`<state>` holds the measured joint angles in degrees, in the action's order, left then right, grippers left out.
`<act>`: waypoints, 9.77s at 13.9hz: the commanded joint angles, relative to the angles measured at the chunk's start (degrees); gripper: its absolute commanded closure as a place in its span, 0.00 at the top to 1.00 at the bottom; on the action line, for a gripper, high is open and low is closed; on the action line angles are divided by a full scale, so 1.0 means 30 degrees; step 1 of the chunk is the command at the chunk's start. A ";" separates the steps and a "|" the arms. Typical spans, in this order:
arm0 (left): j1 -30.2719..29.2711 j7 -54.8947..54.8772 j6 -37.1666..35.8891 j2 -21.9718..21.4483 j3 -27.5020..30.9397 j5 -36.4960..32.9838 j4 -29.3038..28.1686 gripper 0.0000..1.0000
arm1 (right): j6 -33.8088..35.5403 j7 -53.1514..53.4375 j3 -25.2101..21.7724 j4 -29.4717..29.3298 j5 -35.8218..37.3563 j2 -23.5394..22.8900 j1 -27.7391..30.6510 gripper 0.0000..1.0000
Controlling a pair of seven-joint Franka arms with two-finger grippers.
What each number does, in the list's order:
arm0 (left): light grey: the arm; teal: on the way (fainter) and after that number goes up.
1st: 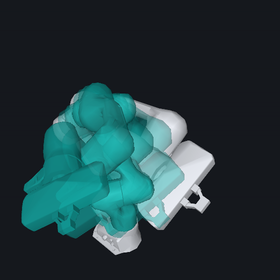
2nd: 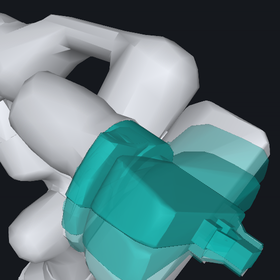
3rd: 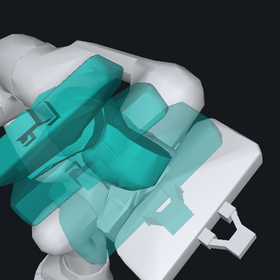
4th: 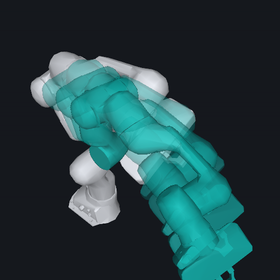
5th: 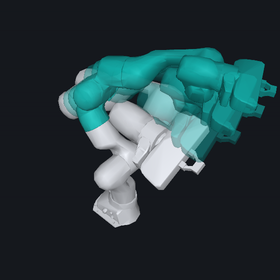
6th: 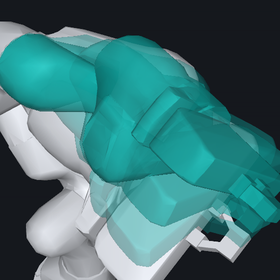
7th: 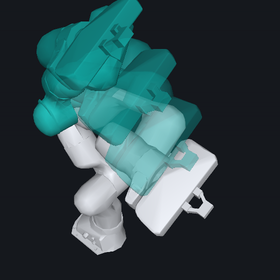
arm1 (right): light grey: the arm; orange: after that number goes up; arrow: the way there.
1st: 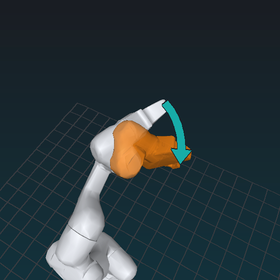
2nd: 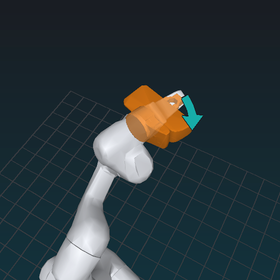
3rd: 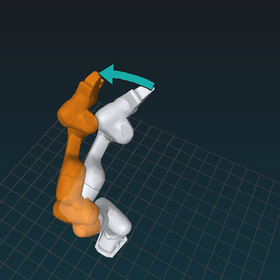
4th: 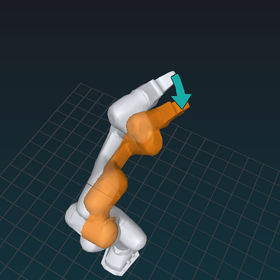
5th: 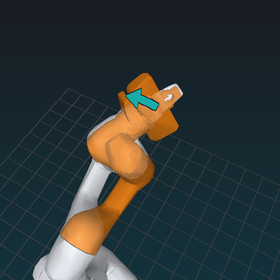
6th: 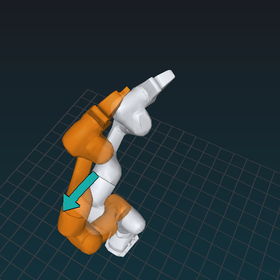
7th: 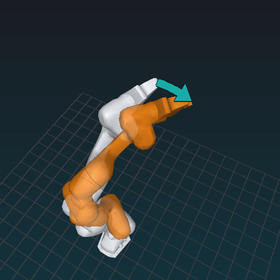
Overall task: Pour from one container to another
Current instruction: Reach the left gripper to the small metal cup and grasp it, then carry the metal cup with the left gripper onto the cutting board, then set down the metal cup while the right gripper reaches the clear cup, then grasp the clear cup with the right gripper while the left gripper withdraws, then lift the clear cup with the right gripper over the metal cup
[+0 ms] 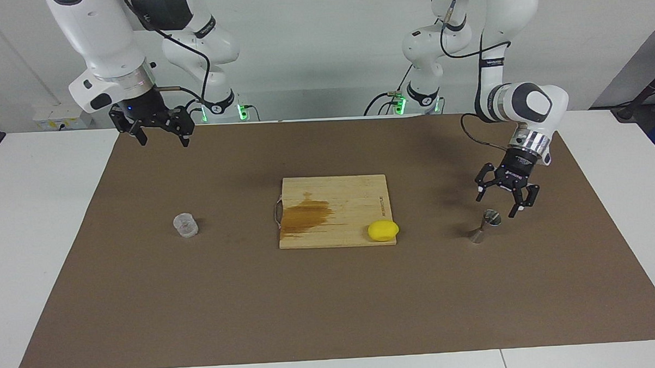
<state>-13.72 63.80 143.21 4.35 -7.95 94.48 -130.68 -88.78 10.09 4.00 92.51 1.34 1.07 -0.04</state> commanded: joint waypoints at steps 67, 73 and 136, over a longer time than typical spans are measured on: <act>1.1460 -0.0116 0.8133 0.5521 -0.6199 0.0269 0.6939 1.00 | -0.4887 1.6056 0.0013 0.0364 -0.6478 -0.6857 0.5607 1.00; 1.1606 -0.0116 0.8133 0.5112 -0.6228 -0.0292 0.6909 1.00 | -0.5416 1.6353 0.0042 0.1595 -0.8970 -0.8087 0.6955 1.00; 0.3051 -2.2352 -1.9172 -0.3356 0.0540 -3.0936 1.2505 1.00 | -1.0776 3.2549 0.0218 0.3353 -0.1155 -0.3725 -0.5727 0.00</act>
<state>-3.55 -2.46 85.69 -4.19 -5.73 2.09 -91.63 -120.25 105.38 4.65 103.74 -5.45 -9.13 -16.14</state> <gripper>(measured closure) 0.000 0.493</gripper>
